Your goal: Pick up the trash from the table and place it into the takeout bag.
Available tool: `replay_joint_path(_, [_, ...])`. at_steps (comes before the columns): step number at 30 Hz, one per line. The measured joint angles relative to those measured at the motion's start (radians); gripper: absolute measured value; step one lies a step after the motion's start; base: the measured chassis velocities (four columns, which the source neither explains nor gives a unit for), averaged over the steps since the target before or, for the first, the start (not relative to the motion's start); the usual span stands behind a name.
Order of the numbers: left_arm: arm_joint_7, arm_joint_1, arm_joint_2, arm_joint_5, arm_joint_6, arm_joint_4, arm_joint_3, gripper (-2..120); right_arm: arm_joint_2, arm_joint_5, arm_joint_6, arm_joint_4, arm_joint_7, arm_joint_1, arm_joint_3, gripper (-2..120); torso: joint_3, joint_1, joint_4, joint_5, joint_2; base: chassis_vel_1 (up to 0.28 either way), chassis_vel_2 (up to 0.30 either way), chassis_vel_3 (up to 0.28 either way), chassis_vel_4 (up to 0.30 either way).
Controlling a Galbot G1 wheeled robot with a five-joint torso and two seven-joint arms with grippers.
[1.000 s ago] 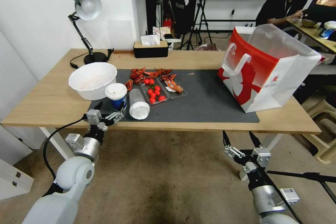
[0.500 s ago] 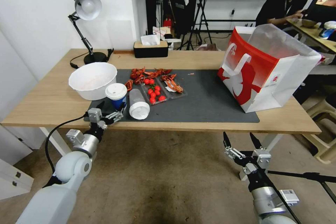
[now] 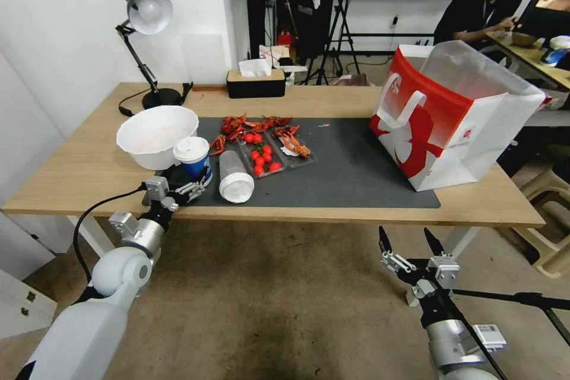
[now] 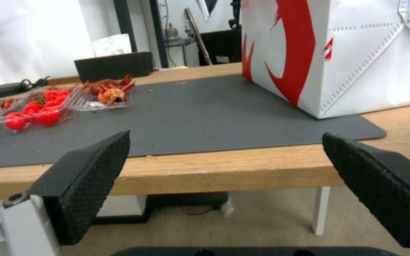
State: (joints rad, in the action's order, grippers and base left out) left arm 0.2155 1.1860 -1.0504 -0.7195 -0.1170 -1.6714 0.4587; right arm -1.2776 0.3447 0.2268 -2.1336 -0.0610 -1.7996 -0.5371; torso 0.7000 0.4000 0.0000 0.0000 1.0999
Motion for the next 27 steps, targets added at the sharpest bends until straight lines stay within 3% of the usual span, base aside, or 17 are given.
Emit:
replay_joint_path(2, [0.013,0.001,0.0,-0.001,-0.003,0.001,0.0,83,0.0,0.0,0.0,0.0,-0.001,0.0,0.0,100,0.0,0.0,0.0,0.0,0.0,0.0,0.0,0.0,0.0])
replay_joint_path(5, [0.05,-0.002,-0.01,-0.003,-0.023,0.009,-0.009,66,0.004,0.0,0.0,0.002,-0.003,0.001,-0.001,100,0.0,0.0,0.0,0.0,0.0,0.0,0.0,0.0,0.0])
replay_joint_path(10, [0.076,-0.004,-0.016,-0.007,-0.033,0.012,-0.012,56,0.005,0.001,0.0,0.003,-0.004,0.001,-0.004,100,0.0,0.0,-0.0001,-0.0001,0.0,0.0,0.0,0.0,0.0])
replay_joint_path(14, [0.123,-0.007,-0.011,-0.02,-0.068,0.018,-0.01,33,0.003,0.002,0.0,0.007,-0.003,0.003,-0.003,100,0.0,0.0,0.0,0.0,0.0,0.0,0.0,0.0,0.0])
replay_joint_path(15, [0.123,-0.007,-0.011,-0.02,-0.068,0.018,-0.01,33,0.003,0.002,0.0,0.007,-0.003,0.003,-0.003,100,0.0,0.0,0.0,0.0,0.0,0.0,0.0,0.0,0.0])
replay_joint_path(18, [0.174,-0.004,0.005,-0.054,-0.107,0.014,0.001,19,-0.002,0.002,0.0,0.008,-0.002,0.004,0.0,100,0.0,0.0,0.0,-0.0001,0.0,0.0,0.0,0.0,0.0])
replay_joint_path(27, [0.286,-0.035,0.057,-0.143,-0.143,-0.032,0.003,0,-0.002,0.003,0.001,-0.001,-0.001,0.005,-0.002,100,0.0,0.0,0.0001,0.0001,0.0,0.0,0.0,0.0,0.0])
